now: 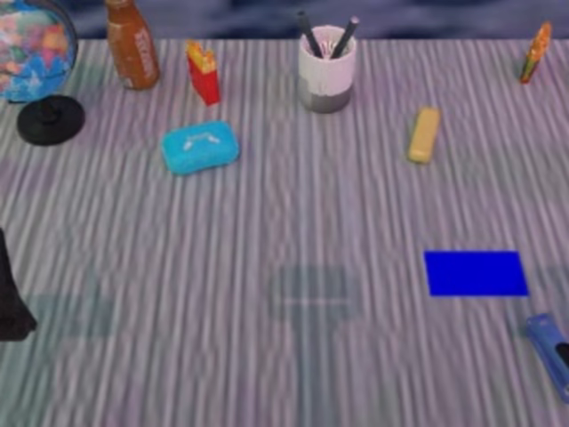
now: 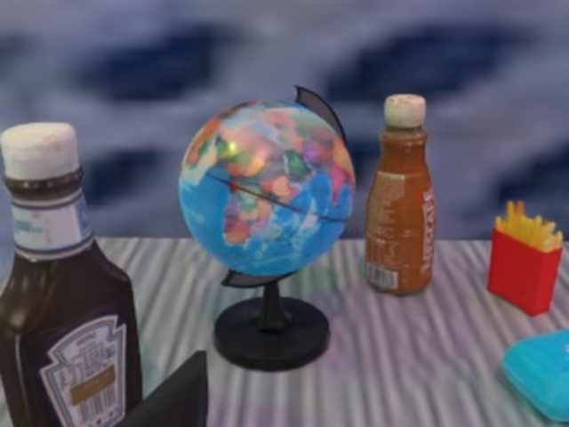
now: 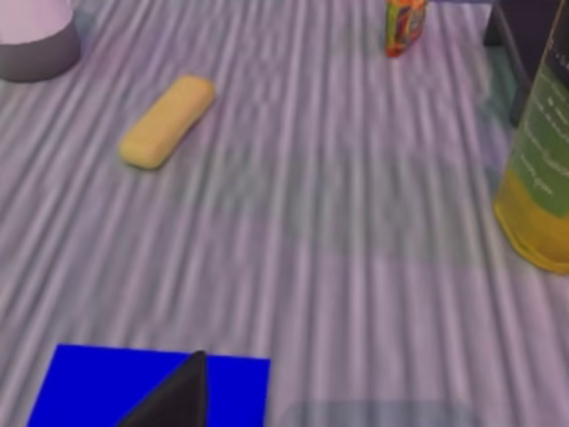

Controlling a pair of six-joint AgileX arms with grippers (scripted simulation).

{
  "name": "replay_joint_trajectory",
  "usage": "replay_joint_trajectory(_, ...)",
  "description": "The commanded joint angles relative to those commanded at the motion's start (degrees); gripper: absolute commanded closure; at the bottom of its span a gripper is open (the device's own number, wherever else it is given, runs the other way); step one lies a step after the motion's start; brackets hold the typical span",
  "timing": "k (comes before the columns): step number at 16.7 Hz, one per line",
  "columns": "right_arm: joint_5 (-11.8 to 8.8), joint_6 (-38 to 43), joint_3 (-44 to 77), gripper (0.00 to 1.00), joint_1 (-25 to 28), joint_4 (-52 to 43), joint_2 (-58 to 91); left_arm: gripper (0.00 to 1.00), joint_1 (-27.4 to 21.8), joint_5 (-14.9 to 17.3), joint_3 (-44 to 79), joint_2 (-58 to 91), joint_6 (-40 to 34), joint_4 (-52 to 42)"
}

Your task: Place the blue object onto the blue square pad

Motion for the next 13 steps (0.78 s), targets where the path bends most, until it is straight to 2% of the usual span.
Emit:
replay_joint_trajectory(8,0.3,-1.73,25.29,0.0,6.08,-29.09,42.35,0.0,0.0,0.0,0.0,0.0,0.0,0.0)
replay_joint_trajectory(13,0.06,-2.22,37.05,0.0,8.77,-41.33,58.99,0.0,0.0,0.0,0.0,0.0,0.0,0.0)
